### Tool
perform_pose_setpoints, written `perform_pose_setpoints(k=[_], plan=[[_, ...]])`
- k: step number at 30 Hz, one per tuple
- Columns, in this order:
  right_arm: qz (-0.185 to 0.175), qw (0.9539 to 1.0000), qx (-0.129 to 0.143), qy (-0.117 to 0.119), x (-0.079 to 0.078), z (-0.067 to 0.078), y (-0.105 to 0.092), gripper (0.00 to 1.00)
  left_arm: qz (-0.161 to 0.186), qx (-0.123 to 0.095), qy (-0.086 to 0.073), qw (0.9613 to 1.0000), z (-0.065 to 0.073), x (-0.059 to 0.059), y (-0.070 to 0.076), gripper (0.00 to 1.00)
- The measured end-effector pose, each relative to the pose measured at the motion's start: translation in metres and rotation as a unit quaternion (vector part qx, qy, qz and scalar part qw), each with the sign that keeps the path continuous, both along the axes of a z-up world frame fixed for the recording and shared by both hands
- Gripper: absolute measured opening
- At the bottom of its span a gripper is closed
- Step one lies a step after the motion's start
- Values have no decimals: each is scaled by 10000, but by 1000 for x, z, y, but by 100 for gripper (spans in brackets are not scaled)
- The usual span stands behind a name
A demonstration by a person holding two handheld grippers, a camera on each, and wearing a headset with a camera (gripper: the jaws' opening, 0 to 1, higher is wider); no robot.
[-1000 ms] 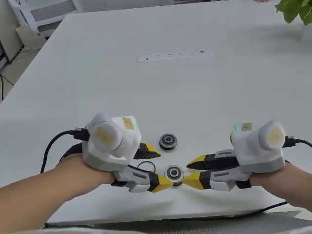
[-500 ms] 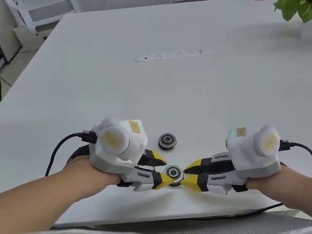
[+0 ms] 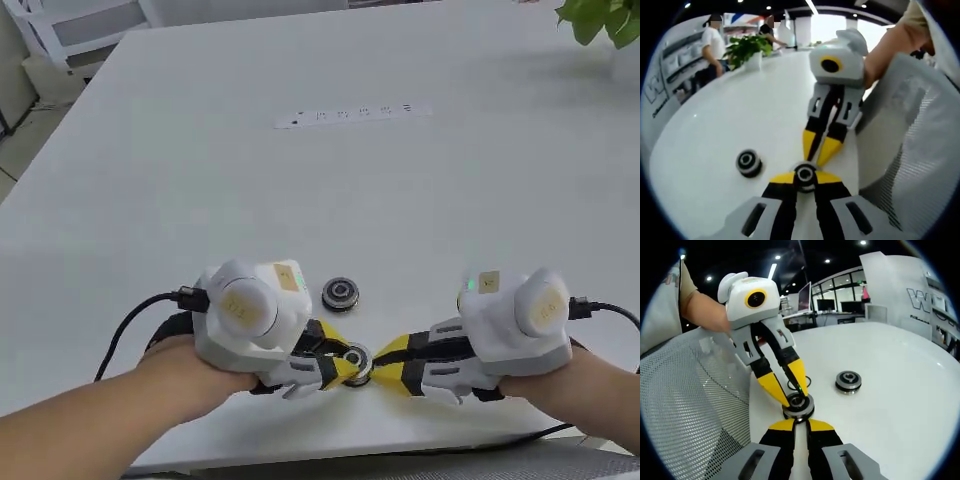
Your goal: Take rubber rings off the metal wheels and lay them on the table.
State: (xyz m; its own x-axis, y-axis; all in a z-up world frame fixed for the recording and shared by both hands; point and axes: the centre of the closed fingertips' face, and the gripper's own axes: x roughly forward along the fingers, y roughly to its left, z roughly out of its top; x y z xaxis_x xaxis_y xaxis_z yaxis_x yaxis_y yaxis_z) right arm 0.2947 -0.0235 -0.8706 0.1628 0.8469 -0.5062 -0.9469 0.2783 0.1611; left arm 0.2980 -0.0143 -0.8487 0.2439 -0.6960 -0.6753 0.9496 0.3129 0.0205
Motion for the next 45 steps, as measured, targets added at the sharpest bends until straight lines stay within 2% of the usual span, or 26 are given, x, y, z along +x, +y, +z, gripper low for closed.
perform_pose_setpoints(k=[7, 11, 17, 18, 20, 21, 22, 23, 24, 26, 29, 30, 31, 38, 45], plan=[[-40, 9999, -61, 135, -2, -1, 0, 0, 71, -4, -79, 9999, -1, 1, 1, 13], [-149, 9994, -63, 291, -2, -2, 0, 0, 87, 22, -106, 9999, -1, 1, 1, 13], [-559, 9941, 257, 890, 0, 1, -2, 0, 104, 82, -182, 9997, -1, 1, 0, 12], [-552, 9945, 293, 836, 2, 2, -2, 0, 106, 88, -182, 9997, -1, 1, 0, 12], [-660, 9922, 409, 971, 3, 4, -3, 0, 115, 77, -175, 9998, -1, 1, 0, 12], [-827, 9888, 559, 1108, 5, 8, -3, 0, 119, 68, -173, 9998, -1, 1, 0, 12], [-837, 9882, 568, 1153, 6, 8, -4, 0, 120, 70, -173, 9998, -1, 1, 0, 12], [-938, 9841, 802, 1280, 7, 13, -2, 0, 120, 76, -177, 9997, -1, 1, 0, 12], [-989, 9816, 862, 1391, 8, 14, -2, 0, 118, 82, -185, 9997, -1, 1, 0, 12], [-953, 9829, 814, 1347, 8, 13, -2, 0, 111, 94, -187, 9997, -1, 0, 0, 12], [-974, 9816, 845, 1406, 8, 14, -1, 0, 129, 106, -186, 9997, -1, 0, 0, 12], [-1004, 9786, 961, 1518, 8, 17, 0, 0, 135, 118, -195, 9996, -1, 0, 0, 12], [-1042, 9781, 933, 1544, 8, 16, -1, 0, 134, 122, -198, 9996, -1, 0, 0, 12], [-1026, 9755, 1042, 1643, 6, 21, 1, 0, 137, 163, -218, 9995, -2, 0, -1, 12], [-952, 9754, 1086, 1665, 3, 24, 5, 0, 134, 173, -246, 9995, -2, 0, -1, 12]])
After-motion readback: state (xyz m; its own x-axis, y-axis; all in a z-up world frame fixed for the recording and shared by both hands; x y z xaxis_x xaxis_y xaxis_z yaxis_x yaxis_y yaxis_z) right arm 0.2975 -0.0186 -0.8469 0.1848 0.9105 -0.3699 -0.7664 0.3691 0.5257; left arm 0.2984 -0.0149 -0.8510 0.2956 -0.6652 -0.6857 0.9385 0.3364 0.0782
